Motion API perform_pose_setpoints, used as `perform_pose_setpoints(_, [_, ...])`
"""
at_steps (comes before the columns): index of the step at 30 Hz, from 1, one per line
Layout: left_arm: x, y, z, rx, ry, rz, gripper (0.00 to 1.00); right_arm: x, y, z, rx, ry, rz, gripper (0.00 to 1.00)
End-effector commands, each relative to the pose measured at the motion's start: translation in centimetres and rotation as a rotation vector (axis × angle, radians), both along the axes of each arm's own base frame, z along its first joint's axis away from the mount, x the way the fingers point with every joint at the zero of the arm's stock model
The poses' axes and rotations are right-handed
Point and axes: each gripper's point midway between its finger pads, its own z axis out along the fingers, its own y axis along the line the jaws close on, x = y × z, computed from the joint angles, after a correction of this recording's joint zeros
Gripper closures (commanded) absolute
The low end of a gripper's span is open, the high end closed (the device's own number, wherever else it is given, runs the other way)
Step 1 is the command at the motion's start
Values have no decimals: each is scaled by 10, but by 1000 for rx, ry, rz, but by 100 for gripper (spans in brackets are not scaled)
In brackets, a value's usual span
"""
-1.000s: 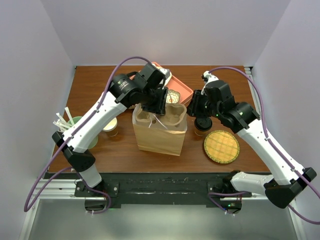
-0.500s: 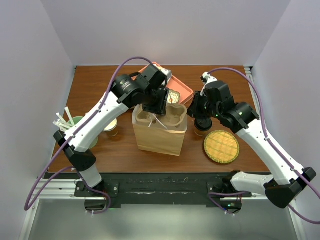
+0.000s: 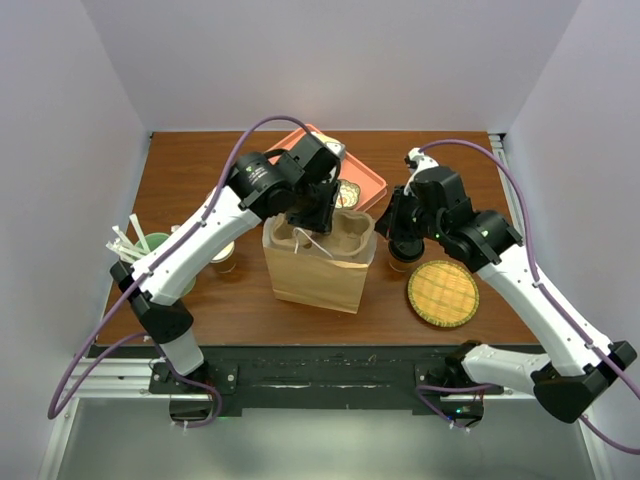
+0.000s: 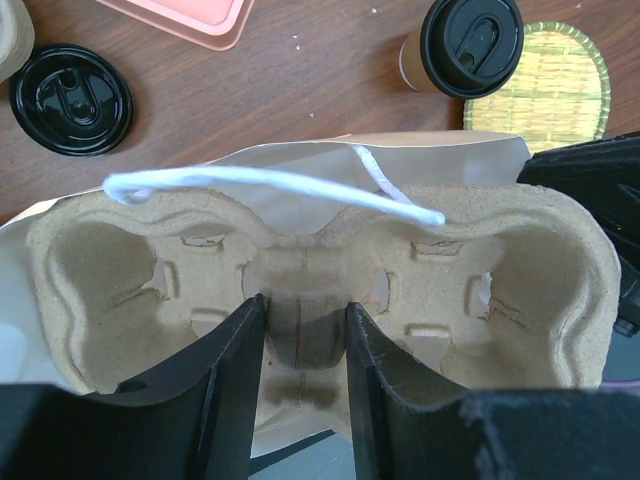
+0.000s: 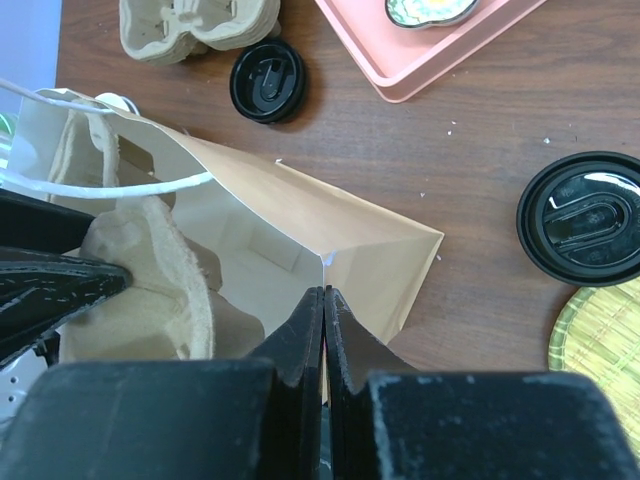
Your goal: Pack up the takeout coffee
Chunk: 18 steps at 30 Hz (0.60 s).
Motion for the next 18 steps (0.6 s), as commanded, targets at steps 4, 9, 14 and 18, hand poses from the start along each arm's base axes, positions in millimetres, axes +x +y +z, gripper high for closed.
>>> perform_pose_setpoints(4, [-1,-3,-11,43,-4,-8,83,-3,4,9,48,-19,10,99])
perform_pose_setpoints(9, [-4,-6,-21,66,11,-7,83,-4,4,9,50,-21,12,99])
perform_pose_setpoints(14, [-5,-9,-25,75,14,-2,83,-6,2,6,48,-19,10,99])
perform_pose_setpoints(18, [-3,-7,-27,88,8,22,85,-7,1,5,47,-21,11,100])
